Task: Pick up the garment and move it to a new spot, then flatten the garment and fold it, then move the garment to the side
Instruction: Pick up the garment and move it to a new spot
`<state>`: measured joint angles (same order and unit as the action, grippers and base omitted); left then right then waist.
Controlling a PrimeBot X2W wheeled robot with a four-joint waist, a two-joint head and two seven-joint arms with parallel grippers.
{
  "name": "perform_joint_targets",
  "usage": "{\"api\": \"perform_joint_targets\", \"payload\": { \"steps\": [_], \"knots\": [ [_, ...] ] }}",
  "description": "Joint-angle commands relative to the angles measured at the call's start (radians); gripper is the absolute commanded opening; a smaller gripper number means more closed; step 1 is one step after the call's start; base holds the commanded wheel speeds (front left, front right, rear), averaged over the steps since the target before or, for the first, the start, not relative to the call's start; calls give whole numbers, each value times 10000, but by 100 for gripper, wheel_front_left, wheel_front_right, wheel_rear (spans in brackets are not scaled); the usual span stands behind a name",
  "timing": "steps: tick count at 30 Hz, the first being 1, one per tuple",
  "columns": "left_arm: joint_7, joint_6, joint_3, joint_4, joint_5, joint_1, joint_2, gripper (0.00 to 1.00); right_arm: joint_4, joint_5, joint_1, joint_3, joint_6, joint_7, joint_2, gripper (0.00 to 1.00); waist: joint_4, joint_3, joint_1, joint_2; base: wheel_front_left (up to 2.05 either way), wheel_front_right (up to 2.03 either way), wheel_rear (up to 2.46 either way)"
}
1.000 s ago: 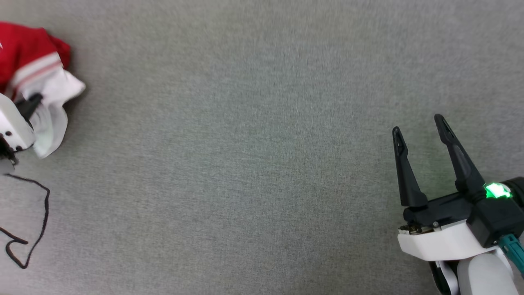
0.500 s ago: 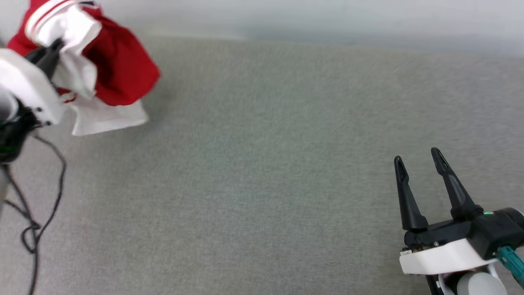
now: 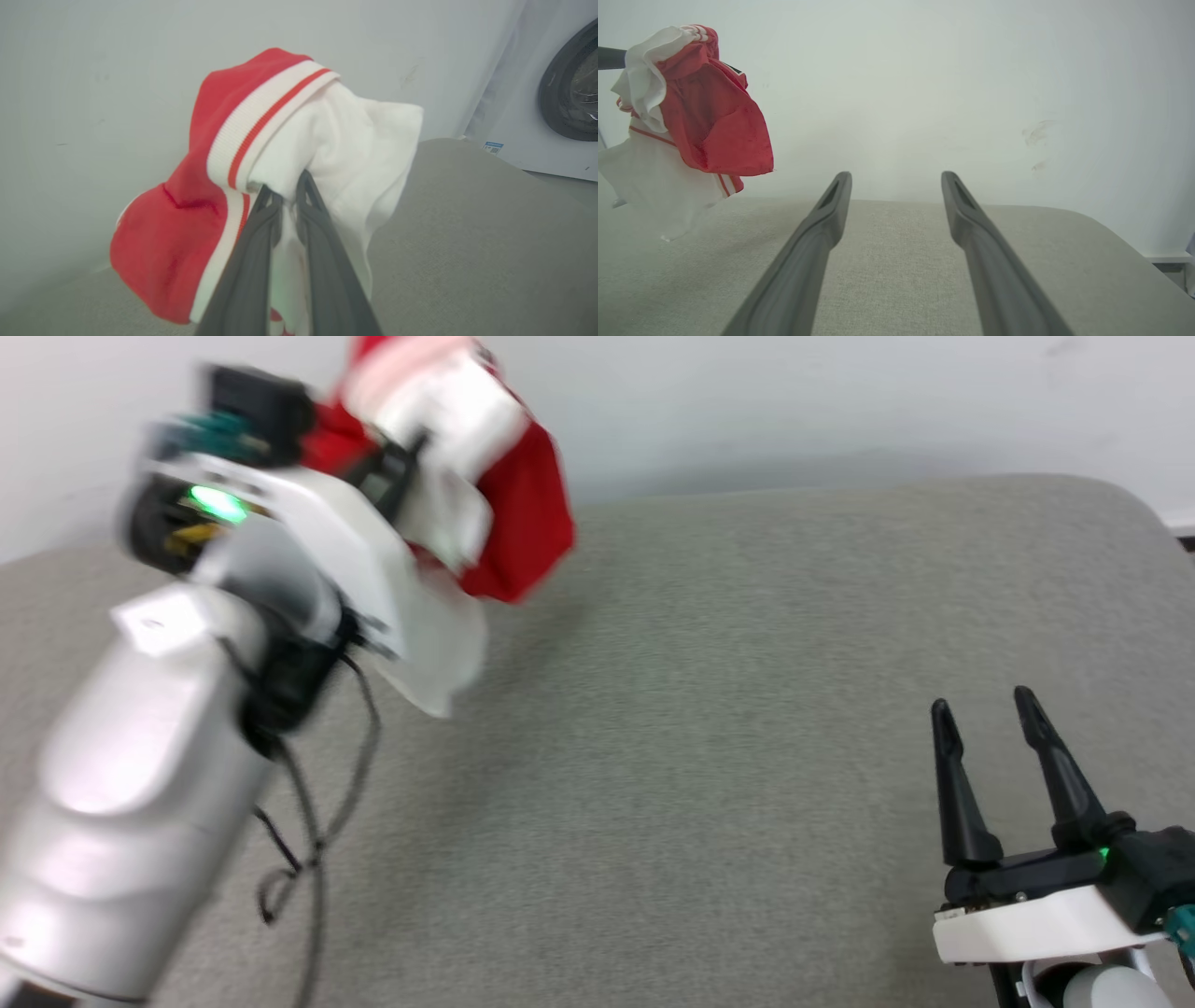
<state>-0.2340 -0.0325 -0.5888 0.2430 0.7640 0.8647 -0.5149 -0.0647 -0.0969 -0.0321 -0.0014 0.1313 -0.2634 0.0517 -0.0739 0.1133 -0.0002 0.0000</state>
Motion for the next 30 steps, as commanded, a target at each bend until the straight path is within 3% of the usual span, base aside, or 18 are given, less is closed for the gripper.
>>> {"api": "perform_joint_targets", "payload": {
  "steps": [1,10,16,17,18,24,30],
  "knots": [
    [69,4,-209,65,-107,-221,195,0,3,-92,20,-55,-10,-21,-25,100,-354,-10,2,0,0,0,0],
    [615,320,-2095,1590,-290,-1780,2513,0,37,-181,-111,-420,-10,-21,-25,100,-1275,284,2,0,0,0,0],
    [1022,544,-2979,3072,-379,-2453,3896,0,61,-246,-230,-520,-9,-21,-26,100,-1514,565,2,0,0,0,0],
    [1084,579,-3085,3267,-392,-2482,4045,28,91,-243,-236,-512,-10,-21,-26,100,-1520,597,2,0,0,0,0],
    [1123,619,-3173,3480,-375,-2529,4155,100,121,-244,-247,-473,-9,-21,-27,100,-1527,626,2,0,0,0,0],
    [1653,993,-3478,4137,-300,-2236,4510,100,281,-278,-311,-346,-10,-21,-24,100,-1238,616,2,0,0,0,0],
    [2686,1223,-3088,3920,-60,-1975,4473,100,476,-106,-71,-455,-10,-21,-23,100,-515,175,2,0,0,0,0]
  ]
}}
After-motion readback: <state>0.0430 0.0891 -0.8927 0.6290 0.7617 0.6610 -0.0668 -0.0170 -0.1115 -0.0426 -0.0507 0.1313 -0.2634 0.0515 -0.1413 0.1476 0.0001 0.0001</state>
